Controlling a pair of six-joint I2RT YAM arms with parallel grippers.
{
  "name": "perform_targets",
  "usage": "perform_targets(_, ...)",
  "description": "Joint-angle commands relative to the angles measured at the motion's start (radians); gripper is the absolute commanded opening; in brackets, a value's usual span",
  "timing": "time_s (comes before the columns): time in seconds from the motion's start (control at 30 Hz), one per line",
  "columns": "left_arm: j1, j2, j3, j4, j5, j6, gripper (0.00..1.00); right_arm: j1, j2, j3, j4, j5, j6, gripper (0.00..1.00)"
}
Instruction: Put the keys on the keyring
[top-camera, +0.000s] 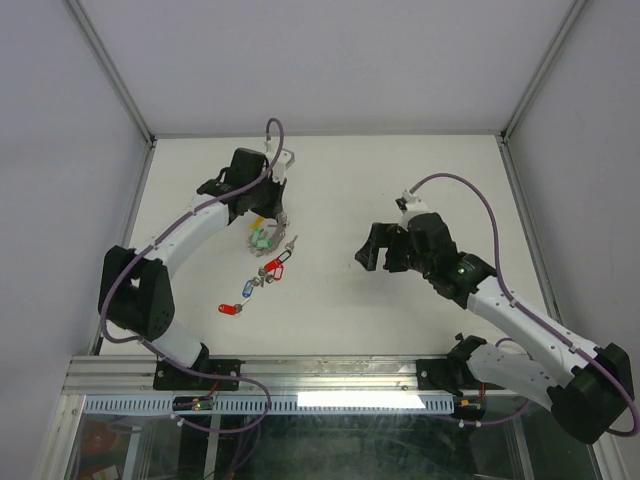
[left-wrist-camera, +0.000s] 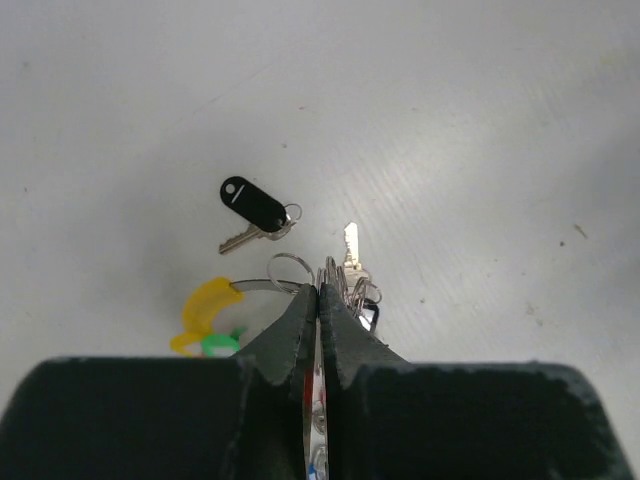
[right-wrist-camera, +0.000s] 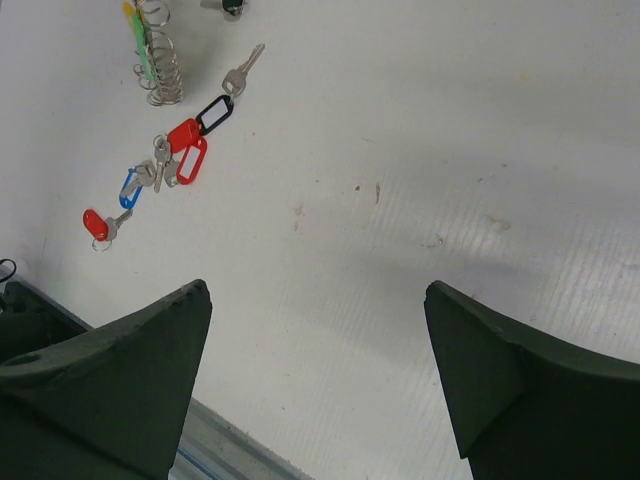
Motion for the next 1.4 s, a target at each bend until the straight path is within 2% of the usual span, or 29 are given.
perform_targets(0.0, -0.065, -0.126, 0.029, 0.0, -0.037, 0.056, 0.0, -0.005, -0.07, 0.01, 0.054, 0.087, 0.031, 0.91)
perform_targets(0.23, -0.171, -0.195, 0.079, -0.031, -0.05, 0.068, 0.0, -0.005, -0.219, 0.036, -0.009, 0.272, 0.052, 0.91)
perform_targets(0.47, -0.349, -0.178, 0.136, 0.0, -0.091, 0.051, 0.0, -0.005, -0.359, 0.062, -0.062, 0.404, 0.045, 0.91)
perform_targets(0.8, -0.519, -0.174, 0.063, 0.1, -0.113, 0.06, 0.0, -0.005, -0.395, 0.08, -0.131, 0.372, -0.019, 0.91)
perform_targets(1.03, -0.619, -0.176, -0.023, 0.149, -0.104, 0.031, 0.0, -0.005, -0.417, 0.099, -0.184, 0.413, 0.021, 0.91)
perform_targets(1.37, -0.744, -0.115, -0.062, 0.258, -0.039, -0.036, 0.0, -0.004, -0.48, 0.108, -0.226, 0.473, 0.06, 0.91)
